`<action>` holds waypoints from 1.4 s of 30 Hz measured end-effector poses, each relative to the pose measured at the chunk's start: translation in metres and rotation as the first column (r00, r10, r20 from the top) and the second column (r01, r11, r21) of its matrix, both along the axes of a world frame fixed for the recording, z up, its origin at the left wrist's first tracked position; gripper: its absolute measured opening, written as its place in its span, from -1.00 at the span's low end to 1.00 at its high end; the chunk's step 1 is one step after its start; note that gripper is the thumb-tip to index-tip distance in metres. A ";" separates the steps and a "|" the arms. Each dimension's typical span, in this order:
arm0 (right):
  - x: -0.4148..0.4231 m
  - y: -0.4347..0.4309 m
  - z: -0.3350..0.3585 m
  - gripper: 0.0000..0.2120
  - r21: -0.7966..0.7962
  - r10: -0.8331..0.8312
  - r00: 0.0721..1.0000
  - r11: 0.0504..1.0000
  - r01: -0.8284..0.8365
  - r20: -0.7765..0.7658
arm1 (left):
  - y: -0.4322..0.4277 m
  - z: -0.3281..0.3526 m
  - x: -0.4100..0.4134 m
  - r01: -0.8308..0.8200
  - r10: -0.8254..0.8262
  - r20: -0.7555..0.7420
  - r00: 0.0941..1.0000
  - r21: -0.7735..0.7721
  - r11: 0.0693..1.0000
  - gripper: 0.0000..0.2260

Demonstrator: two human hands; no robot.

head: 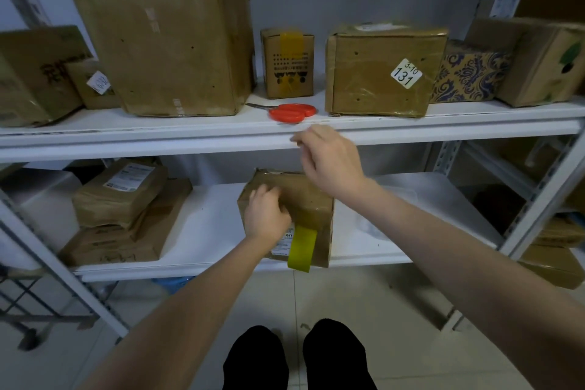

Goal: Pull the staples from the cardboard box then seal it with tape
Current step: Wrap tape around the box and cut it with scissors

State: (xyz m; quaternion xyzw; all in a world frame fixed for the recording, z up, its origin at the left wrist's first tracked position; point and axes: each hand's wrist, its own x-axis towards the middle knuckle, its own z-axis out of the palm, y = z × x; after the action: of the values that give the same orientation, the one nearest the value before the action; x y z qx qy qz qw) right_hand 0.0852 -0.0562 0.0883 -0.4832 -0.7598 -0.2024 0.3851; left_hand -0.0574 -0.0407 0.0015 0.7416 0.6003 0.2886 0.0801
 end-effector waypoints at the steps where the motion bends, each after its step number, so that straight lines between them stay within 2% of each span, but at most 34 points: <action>1: -0.008 0.004 0.016 -0.80 0.016 -0.038 0.999 0.999 0.038 -0.022 | 0.000 0.003 -0.003 -0.018 0.018 0.041 0.999 0.003 1.000 -0.81; 3: -0.020 0.017 0.040 -0.77 -0.039 -0.138 0.990 0.990 0.137 -0.039 | 0.001 0.002 -0.006 -0.016 0.020 0.085 0.996 -0.047 0.999 -0.90; 5: -0.030 0.031 0.055 -0.75 -0.167 -0.242 0.970 0.956 0.241 0.012 | 0.003 0.003 -0.010 -0.004 0.017 0.097 0.995 -0.127 0.992 -0.92; 9: -0.044 0.049 0.081 -0.74 -0.542 -0.377 0.924 0.764 0.350 0.064 | 0.004 0.003 -0.018 0.020 0.004 0.110 0.994 -0.216 0.976 -0.94; 11: -0.044 0.056 0.093 -0.76 -0.635 -0.378 0.925 0.703 0.321 0.050 | 0.004 0.003 -0.020 0.061 -0.030 0.122 0.992 -0.262 0.963 -0.91; 15: -0.043 0.054 0.104 -0.75 -0.652 -0.379 0.920 0.673 0.348 0.099 | 0.006 -0.001 -0.020 0.084 -0.043 0.118 0.992 -0.365 0.927 -0.83; 17: -0.043 0.045 0.102 -0.74 -0.636 -0.398 0.909 0.672 0.379 0.121 | 0.006 -0.007 -0.016 0.085 -0.035 0.123 0.992 -0.423 0.902 -0.86; 19: -0.044 0.034 0.099 -0.74 -0.605 -0.399 0.907 0.691 0.396 0.138 | 0.005 -0.014 -0.009 0.094 -0.021 0.153 0.988 -0.487 0.868 -0.90; 21: -0.041 0.018 0.093 -0.72 -0.568 -0.381 0.916 0.730 0.381 0.126 | 0.002 -0.019 -0.001 0.101 0.022 0.217 0.976 -0.540 0.836 -0.82; 24: -0.028 -0.009 0.078 -0.66 -0.553 -0.261 0.965 0.803 0.221 0.007 | 0.003 -0.026 0.010 0.119 0.096 0.316 0.944 -0.596 0.794 -0.73; 26: -0.013 -0.021 0.060 -0.64 -0.637 -0.134 0.979 0.771 0.005 -0.155 | 0.003 -0.031 0.015 0.143 0.150 0.395 0.906 -0.619 0.772 -0.80; 28: 0.006 -0.026 0.034 -0.67 -0.709 -0.052 0.942 0.673 -0.212 -0.331 | 0.002 -0.037 0.019 0.157 0.203 0.474 0.857 -0.615 0.773 -0.90; 30: 0.028 -0.029 0.007 -0.73 -0.798 -0.066 0.920 0.523 -0.299 -0.387 | 0.003 -0.044 0.023 0.171 0.230 0.538 0.811 -0.594 0.786 -0.87; 34: 0.068 -0.037 -0.037 -0.62 -0.942 -0.116 0.955 0.234 -0.239 -0.271 | 0.004 -0.047 0.022 0.168 0.282 0.573 0.770 -0.609 0.775 -0.93; 38: 0.090 -0.043 -0.063 -0.74 -0.989 -0.118 0.982 0.000 -0.148 -0.147 | 0.012 -0.052 0.017 0.157 0.293 0.571 0.767 -0.609 0.777 -0.83; 40: 0.096 -0.043 -0.074 -0.61 -0.988 -0.115 0.987 -0.095 -0.124 -0.113 | 0.015 -0.054 0.015 0.161 0.306 0.582 0.753 -0.614 0.773 -0.83; 42: 0.100 -0.039 -0.085 -0.44 -0.969 -0.133 0.978 -0.169 -0.180 -0.159 | 0.019 -0.054 0.014 0.179 0.311 0.594 0.742 -0.623 0.761 -0.85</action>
State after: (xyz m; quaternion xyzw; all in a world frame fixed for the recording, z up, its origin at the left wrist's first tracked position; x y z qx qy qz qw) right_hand 0.1854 -0.0952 0.0030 -0.6085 -0.6077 0.5085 -0.0425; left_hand -0.0436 -0.0218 -0.0530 0.4900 0.6195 0.3126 0.5277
